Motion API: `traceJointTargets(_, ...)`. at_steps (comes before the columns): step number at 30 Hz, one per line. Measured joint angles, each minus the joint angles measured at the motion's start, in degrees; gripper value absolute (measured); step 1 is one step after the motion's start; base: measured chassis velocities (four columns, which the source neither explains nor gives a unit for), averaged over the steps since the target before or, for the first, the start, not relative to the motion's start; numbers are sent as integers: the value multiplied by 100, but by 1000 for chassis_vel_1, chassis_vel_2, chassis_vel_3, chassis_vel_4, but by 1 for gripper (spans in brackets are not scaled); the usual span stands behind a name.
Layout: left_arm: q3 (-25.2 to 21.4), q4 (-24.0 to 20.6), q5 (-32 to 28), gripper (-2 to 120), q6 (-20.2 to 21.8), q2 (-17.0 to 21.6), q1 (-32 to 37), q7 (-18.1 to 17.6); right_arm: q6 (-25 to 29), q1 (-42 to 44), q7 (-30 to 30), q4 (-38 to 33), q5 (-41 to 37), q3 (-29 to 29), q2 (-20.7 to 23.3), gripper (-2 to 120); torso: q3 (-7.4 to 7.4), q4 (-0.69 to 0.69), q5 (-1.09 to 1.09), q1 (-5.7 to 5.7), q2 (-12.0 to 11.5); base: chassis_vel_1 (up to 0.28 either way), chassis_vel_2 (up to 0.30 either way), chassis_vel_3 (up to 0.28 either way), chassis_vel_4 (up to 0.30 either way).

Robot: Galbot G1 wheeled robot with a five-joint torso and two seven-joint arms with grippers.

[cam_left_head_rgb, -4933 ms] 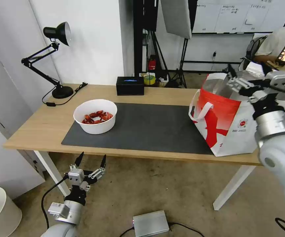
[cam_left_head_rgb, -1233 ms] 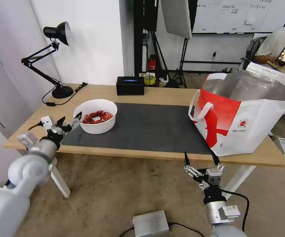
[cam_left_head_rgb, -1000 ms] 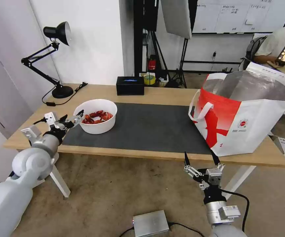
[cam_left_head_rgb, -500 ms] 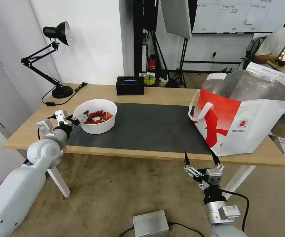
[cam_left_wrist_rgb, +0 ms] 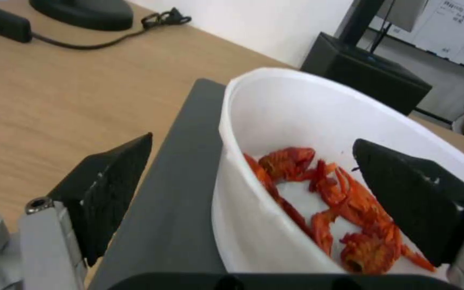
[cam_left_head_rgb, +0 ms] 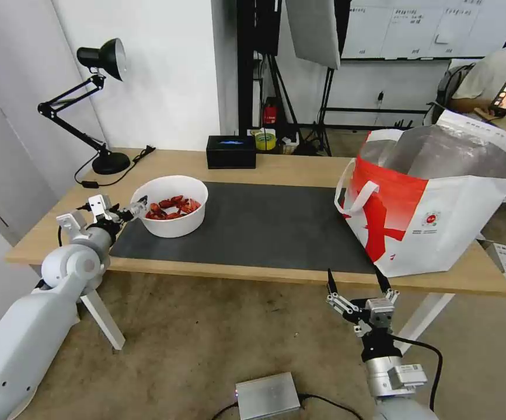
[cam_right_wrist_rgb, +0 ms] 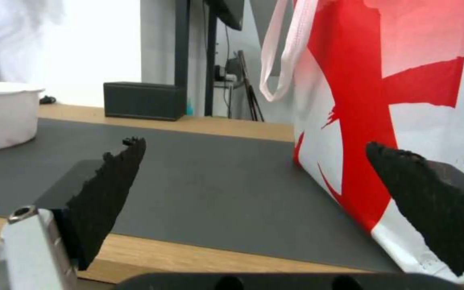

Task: Pick up the trash from the table and place it into the takeout bag.

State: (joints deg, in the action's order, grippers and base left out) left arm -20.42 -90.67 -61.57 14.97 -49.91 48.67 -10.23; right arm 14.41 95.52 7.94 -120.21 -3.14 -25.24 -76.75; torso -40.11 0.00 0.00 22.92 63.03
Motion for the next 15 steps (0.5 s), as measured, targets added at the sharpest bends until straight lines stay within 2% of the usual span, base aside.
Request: traceJointTargets(15,0,-65,-16,95,79,10,160,47,0,0,0,0,0,0,0,100,0,0,0,0,0,0,0,0,0)
